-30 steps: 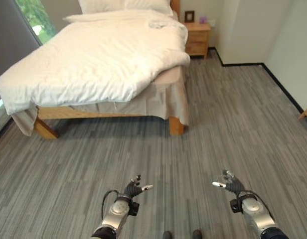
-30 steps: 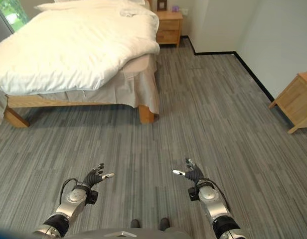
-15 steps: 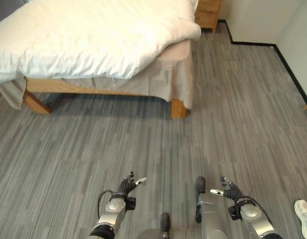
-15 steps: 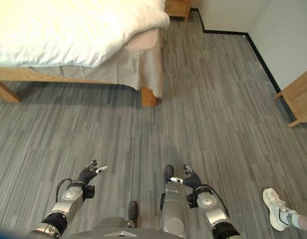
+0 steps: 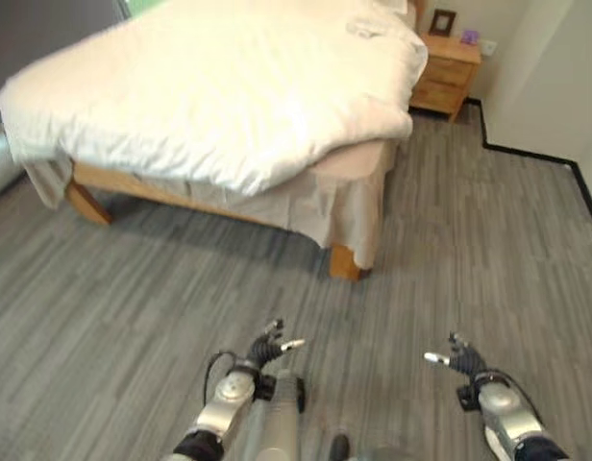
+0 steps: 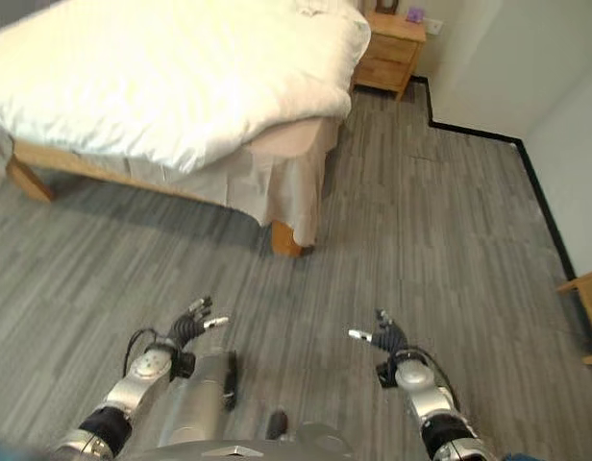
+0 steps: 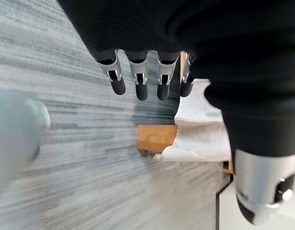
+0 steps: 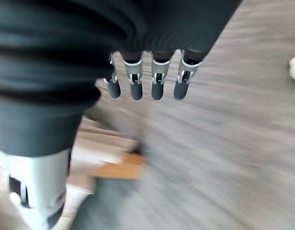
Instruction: Making the bed.
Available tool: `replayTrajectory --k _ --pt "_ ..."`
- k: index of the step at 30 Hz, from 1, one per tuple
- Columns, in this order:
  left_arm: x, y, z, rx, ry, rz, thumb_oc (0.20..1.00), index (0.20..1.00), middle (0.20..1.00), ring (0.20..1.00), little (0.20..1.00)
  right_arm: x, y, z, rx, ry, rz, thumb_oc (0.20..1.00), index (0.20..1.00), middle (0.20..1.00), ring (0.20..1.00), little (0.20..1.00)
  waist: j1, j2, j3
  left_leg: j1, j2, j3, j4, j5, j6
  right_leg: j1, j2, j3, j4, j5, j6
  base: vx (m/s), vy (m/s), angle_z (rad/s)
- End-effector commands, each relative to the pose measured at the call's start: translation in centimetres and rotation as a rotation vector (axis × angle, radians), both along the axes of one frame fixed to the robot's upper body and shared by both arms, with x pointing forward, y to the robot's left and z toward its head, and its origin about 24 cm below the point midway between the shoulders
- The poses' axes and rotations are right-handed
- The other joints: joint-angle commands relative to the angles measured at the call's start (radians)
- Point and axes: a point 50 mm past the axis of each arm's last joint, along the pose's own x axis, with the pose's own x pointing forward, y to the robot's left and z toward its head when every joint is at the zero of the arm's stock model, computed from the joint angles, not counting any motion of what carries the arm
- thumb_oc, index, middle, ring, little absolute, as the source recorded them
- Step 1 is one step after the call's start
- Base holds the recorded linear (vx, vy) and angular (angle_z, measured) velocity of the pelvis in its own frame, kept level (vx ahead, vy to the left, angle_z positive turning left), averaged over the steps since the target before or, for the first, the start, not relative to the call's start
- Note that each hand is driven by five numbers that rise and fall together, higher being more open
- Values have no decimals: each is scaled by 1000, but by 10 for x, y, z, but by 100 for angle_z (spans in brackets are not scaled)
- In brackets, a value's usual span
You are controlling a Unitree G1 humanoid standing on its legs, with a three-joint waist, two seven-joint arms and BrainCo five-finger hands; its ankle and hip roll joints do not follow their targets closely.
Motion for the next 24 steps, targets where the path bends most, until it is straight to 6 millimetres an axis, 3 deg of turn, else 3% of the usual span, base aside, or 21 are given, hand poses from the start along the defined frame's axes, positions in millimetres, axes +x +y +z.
replayTrajectory --k 1,3,4,5,6,7,8,10,13,16,17,18,19,20,21,22,23,24 --pt "16 -12 19 -19 -122 -75 1000 1000 1000 1000 1000 20 -4 31 17 -174 2 1000 1000 1000 1000 1000 58 15 -48 144 -10 -1 -160 231 -34 42 -57 87 -30 80 63 588 -1 -30" --pt "8 -7 16 -20 -109 -62 1000 1000 1000 1000 1000 22 9 30 62 -182 24 1000 1000 1000 1000 1000 68 -12 -73 158 -21 9 -117 184 8 64 -83 101 4 37 81 586 35 -39" --pt "8 -7 16 -20 -109 -62 1000 1000 1000 1000 1000 22 9 30 62 -182 24 1000 1000 1000 1000 1000 68 -13 -73 158 -21 9 -117 184 9 64 -83 101 4 37 81 532 100 -38" --pt "7 -7 14 7 -94 -90 1000 1000 1000 1000 1000 18 23 20 104 -147 36 1000 1000 1000 1000 1000 80 -60 -83 187 -31 28 -76 126 46 16 -131 85 203 141 143 323 64 -30" --pt "7 -7 14 7 -94 -91 1000 1000 1000 1000 1000 18 23 20 104 -147 36 1000 1000 1000 1000 1000 84 -58 -86 182 -27 30 -76 127 45 11 -128 88 204 144 142 477 115 -24" --pt "9 -9 15 16 -99 -112 1000 1000 1000 1000 1000 17 28 16 115 -132 47 1000 1000 1000 1000 1000 88 -65 -81 211 -37 43 -76 104 61 -24 -148 76 346 239 191 434 147 -26" --pt "12 -9 22 17 -128 -127 1000 1000 1000 1000 1000 15 35 12 142 -106 69 1000 1000 1000 1000 1000 73 -41 -59 296 -17 37 -92 63 78 -147 -156 53 584 345 225 598 191 -40" --pt "14 -7 27 13 -148 -128 1000 1000 1000 1000 1000 13 39 9 139 -87 85 1000 1000 1000 1000 1000 52 -18 -43 373 -11 10 -104 29 97 -233 -199 3 686 347 207 533 153 -19" --pt "16 -6 29 22 -155 -150 1000 1000 1000 1000 1000 10 34 8 141 -84 61 1000 1000 1000 1000 1000 20 5 -31 476 -4 -43 -144 4 87 -327 -282 -40 584 265 161 429 4 50" --pt "16 -8 30 14 -160 -162 1000 1000 1000 1000 1000 9 28 11 132 -97 48 1000 1000 1000 1000 1000 -2 14 -30 502 -5 -82 -155 1 76 -348 -276 -22 505 261 156 363 -129 79" --pt "12 -14 26 9 -150 -202 1000 1000 1000 1000 1000 3 7 18 76 -134 14 1000 1000 1000 1000 1000 -51 -1 -32 544 -17 -181 -172 -31 51 -339 -233 136 204 267 174 441 -221 114" --pt "12 -14 26 9 -150 -202 1000 1000 1000 1000 1000 3 6 18 76 -134 14 1000 1000 1000 1000 1000 -50 0 -33 542 -17 -181 -173 -30 51 -338 -232 136 199 271 174 706 -360 140" --pt "9 -16 22 28 -139 -238 1000 1000 1000 1000 1000 2 -11 28 29 -172 -24 1000 1000 1000 1000 1000 -60 -14 -46 569 -18 -236 -198 -43 39 -349 -224 212 80 299 214 268 -138 134" --pt "9 -17 22 27 -138 -239 1000 1000 1000 1000 1000 2 -11 28 29 -172 -24 1000 1000 1000 1000 1000 -62 -11 -44 574 -16 -239 -200 -43 39 -342 -223 208 75 300 214 470 -324 153" --pt "10 -19 25 46 -152 -275 1000 1000 1000 1000 1000 12 -28 46 -5 -237 -58 1000 1000 1000 1000 1000 -59 -25 -54 585 -2 -274 -211 -51 25 -336 -222 195 43 323 225 206 -186 100" --pt "10 -19 25 46 -152 -275 1000 1000 1000 1000 1000 12 -28 46 -5 -237 -58 1000 1000 1000 1000 1000 -61 -24 -54 585 -1 -278 -211 -51 25 -334 -222 191 43 322 224 349 -383 92" --pt "3 -18 20 29 -126 -278 1000 1000 1000 1000 1000 22 -45 68 -46 -305 -77 1000 1000 1000 1000 1000 -50 -31 -66 580 20 -309 -206 -55 4 -302 -219 172 25 294 208 154 -201 78" --pt "3 -19 20 28 -127 -277 1000 1000 1000 1000 1000 22 -45 68 -47 -305 -77 1000 1000 1000 1000 1000 -55 -30 -65 581 21 -314 -206 -56 3 -298 -218 167 23 294 207 250 -360 90"
